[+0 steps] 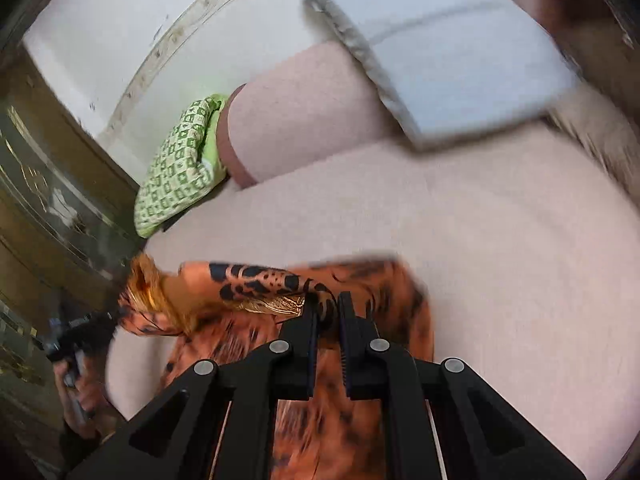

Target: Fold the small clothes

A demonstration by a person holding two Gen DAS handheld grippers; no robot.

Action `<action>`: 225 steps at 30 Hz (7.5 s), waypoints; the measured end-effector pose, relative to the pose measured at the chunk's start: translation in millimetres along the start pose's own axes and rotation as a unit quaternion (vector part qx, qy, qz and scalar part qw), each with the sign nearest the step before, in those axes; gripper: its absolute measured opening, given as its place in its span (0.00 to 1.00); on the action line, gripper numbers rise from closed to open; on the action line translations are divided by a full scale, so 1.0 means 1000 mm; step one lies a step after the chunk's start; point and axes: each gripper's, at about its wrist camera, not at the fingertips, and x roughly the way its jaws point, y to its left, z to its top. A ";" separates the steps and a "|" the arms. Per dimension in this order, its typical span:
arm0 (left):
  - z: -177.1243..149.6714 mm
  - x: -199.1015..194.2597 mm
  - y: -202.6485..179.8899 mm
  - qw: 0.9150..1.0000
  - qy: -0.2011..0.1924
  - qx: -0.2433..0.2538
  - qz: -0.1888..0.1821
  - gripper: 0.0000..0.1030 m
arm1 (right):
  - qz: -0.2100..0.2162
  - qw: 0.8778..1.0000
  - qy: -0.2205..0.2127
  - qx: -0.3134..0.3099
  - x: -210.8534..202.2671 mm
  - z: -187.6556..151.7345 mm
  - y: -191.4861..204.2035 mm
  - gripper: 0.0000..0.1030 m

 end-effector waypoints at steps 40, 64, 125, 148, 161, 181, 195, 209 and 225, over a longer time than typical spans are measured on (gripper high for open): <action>-0.182 -0.123 0.009 0.993 -0.033 0.033 0.107 0.21 | -0.083 0.992 0.024 0.087 -0.056 -0.160 -0.010 0.19; -0.154 -0.060 0.011 0.996 0.052 -0.069 0.025 0.37 | -0.016 0.976 0.099 0.195 0.013 -0.155 -0.023 0.33; -0.125 -0.081 0.044 0.992 0.072 -0.034 0.094 0.23 | -0.153 0.983 0.082 0.057 -0.004 -0.142 -0.012 0.12; -0.140 -0.088 0.019 0.982 -0.003 0.007 0.190 0.10 | -0.187 0.977 0.094 0.044 -0.005 -0.146 -0.018 0.03; -0.143 -0.165 0.016 0.984 -0.102 0.011 0.145 0.58 | -0.152 0.987 -0.041 -0.023 -0.071 -0.123 0.064 0.68; -0.094 -0.102 0.064 0.994 0.053 -0.064 0.072 0.60 | 0.075 0.967 0.227 -0.088 0.151 -0.097 0.264 0.68; -0.091 -0.093 0.091 0.990 0.084 -0.104 0.050 0.32 | 0.073 0.932 0.344 -0.081 0.214 -0.126 0.286 0.68; -0.096 -0.102 0.100 0.989 0.077 -0.116 0.043 0.24 | -0.004 0.907 0.388 -0.163 0.238 -0.140 0.340 0.68; -0.100 -0.102 0.071 0.994 0.055 -0.063 0.073 0.60 | 0.006 0.913 0.396 -0.094 0.247 -0.123 0.296 0.66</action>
